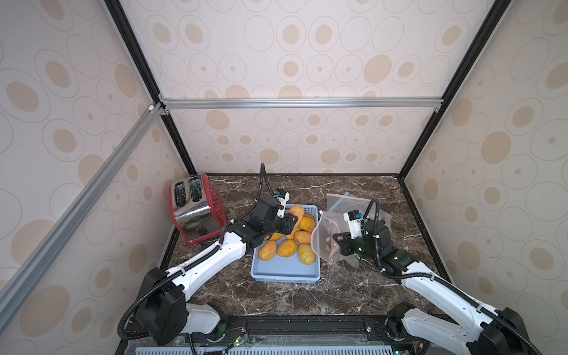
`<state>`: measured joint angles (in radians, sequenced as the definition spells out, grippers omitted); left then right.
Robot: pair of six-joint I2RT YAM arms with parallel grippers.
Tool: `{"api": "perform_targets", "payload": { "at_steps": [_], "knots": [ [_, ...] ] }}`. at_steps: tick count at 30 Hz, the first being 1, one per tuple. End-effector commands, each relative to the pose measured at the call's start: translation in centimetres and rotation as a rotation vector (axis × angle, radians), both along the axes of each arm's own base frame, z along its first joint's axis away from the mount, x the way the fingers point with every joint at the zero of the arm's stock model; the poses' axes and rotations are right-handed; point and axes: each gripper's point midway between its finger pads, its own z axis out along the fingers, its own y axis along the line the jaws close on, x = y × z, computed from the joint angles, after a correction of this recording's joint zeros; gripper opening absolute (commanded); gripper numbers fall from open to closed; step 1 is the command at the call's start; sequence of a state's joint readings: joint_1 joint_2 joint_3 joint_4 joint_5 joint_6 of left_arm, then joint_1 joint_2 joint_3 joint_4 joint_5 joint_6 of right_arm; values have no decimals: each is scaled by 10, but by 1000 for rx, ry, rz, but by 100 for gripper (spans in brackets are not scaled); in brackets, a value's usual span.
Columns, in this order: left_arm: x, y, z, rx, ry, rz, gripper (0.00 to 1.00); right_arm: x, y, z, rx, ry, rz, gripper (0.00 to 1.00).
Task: Put the potatoes into a zipper bag and zip it
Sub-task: Pick up the potato from the basket, then place the potato into the zipper food storage bag.
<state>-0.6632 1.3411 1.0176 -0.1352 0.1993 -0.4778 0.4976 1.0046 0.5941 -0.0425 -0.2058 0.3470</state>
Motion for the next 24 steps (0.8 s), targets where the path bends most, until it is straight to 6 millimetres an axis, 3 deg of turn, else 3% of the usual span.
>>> {"api": "perform_targets", "payload": {
  "at_steps": [1,5,11,16,24],
  "knots": [
    [-20,-41,29,-173,-6,-134,41,-1,-2,-2,-7,-1,-1,0],
    [-26,-72,22,-171,23,-202,41,-2,-2,-1,-3,-5,4,0],
    [-25,-91,2,-153,57,-218,39,-2,-2,1,1,-11,4,0],
    [-25,-98,-20,-127,95,-222,39,-3,-1,2,4,-7,9,0],
    [-26,-103,-34,-104,118,-229,40,-4,2,4,18,-5,19,0]
  ]
}}
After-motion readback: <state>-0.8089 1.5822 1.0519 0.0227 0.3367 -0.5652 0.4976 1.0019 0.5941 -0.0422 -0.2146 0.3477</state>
